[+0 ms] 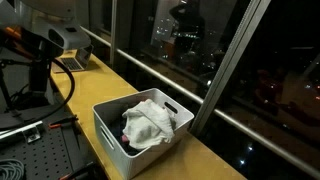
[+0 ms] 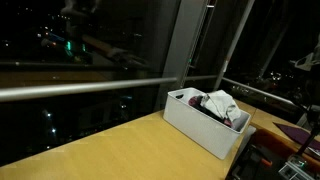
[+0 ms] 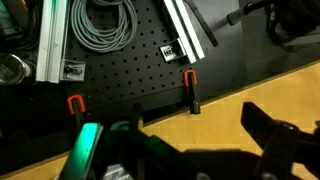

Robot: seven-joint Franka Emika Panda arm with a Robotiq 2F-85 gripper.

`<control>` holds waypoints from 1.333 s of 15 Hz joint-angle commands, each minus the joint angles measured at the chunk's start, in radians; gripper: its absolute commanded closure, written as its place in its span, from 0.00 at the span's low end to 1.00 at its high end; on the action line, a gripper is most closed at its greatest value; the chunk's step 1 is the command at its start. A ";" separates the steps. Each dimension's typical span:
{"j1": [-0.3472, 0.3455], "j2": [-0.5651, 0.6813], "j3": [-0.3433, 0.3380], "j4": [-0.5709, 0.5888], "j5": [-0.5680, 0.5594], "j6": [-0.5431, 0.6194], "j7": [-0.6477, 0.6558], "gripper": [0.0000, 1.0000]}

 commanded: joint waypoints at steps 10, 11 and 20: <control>-0.014 0.001 0.013 0.002 0.007 -0.005 -0.007 0.00; -0.014 0.001 0.013 0.002 0.007 -0.005 -0.007 0.00; -0.014 0.001 0.013 0.002 0.007 -0.005 -0.007 0.00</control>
